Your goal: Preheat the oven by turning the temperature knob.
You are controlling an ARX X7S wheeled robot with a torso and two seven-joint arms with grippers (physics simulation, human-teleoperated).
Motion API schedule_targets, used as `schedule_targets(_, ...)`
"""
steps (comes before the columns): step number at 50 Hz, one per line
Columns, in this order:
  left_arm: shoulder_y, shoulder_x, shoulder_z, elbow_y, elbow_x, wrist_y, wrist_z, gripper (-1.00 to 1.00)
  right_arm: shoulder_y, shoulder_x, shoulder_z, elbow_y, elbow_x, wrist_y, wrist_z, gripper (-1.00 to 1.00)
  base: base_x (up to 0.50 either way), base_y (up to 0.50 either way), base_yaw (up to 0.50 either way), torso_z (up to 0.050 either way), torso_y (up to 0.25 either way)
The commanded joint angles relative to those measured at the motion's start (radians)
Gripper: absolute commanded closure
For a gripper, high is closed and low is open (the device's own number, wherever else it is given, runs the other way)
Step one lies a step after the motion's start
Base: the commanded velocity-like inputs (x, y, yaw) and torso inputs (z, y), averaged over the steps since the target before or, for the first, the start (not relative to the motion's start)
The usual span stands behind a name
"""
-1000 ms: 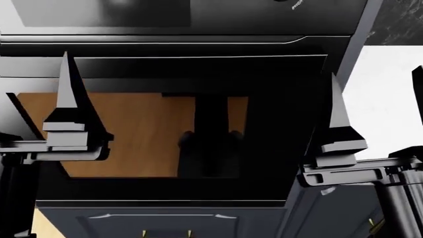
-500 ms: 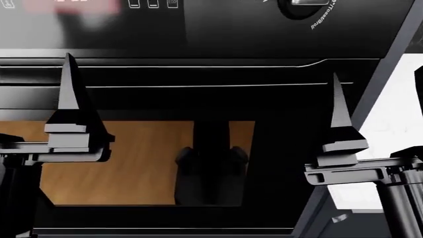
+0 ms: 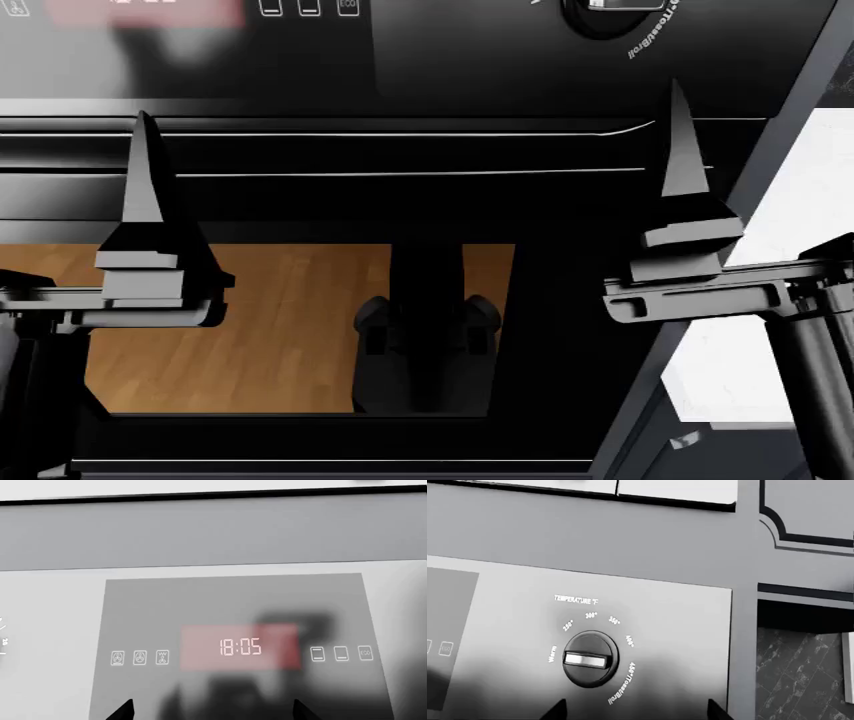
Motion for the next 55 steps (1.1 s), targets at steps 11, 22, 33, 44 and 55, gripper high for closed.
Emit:
schedule_targets(11,-0.005,0.013,0.015,-0.01,0.004,0.004,0.008,-1.0,-0.168,-0.182,1.329,0.053,1.183,1.094,0.031,-1.0,0.0,0.0,0.0,0.0,0.0)
schedule_targets(22,0.008,0.022,0.025,-0.028,0.02,0.026,0.022,-1.0,0.0,-0.316,1.241,0.194,1.388,1.266,-0.044,-1.0,0.0,0.0,0.0,0.0,0.0)
schedule_targets(33,-0.006,0.023,0.027,-0.025,0.011,0.019,0.021,-1.0,0.014,-0.422,1.294,0.344,1.521,1.501,-0.04,-1.0,0.0,0.0,0.0,0.0,0.0)
schedule_targets(44,0.009,0.027,0.033,-0.042,0.026,0.044,0.033,-1.0,0.021,-0.517,1.288,0.465,1.593,1.71,0.037,-1.0,0.0,0.0,0.0,0.0,0.0)
schedule_targets(55,0.018,0.029,0.037,-0.049,0.033,0.054,0.035,-1.0,0.021,-0.542,1.276,0.544,1.55,1.834,0.037,-1.0,0.0,0.0,0.0,0.0,0.0)
